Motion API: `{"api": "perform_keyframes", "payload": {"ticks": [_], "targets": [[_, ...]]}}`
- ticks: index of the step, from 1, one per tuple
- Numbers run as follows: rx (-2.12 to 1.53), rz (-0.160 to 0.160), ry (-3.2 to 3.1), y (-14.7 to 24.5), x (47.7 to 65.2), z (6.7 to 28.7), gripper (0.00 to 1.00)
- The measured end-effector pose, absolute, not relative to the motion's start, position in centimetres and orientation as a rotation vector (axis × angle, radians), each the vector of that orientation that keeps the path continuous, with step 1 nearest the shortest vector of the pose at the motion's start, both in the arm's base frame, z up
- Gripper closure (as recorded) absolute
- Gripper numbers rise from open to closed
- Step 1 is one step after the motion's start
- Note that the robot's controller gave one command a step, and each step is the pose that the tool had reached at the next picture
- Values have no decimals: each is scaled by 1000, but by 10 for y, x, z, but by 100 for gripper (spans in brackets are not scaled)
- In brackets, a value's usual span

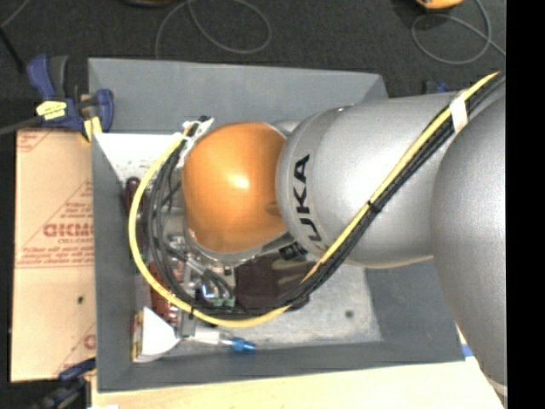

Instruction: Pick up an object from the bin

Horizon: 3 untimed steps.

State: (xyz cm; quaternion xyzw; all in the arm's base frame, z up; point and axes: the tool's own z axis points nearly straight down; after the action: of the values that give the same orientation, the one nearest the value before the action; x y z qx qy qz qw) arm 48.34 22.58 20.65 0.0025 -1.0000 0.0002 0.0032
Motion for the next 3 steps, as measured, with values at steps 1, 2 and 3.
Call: {"api": "perform_keyframes", "payload": {"ticks": [1,2,3], "targets": [[5,-1,-3138,225,484,209,0],[234,2,-3125,216,489,234,0],[534,-5,-3109,200,504,233,0]]}}
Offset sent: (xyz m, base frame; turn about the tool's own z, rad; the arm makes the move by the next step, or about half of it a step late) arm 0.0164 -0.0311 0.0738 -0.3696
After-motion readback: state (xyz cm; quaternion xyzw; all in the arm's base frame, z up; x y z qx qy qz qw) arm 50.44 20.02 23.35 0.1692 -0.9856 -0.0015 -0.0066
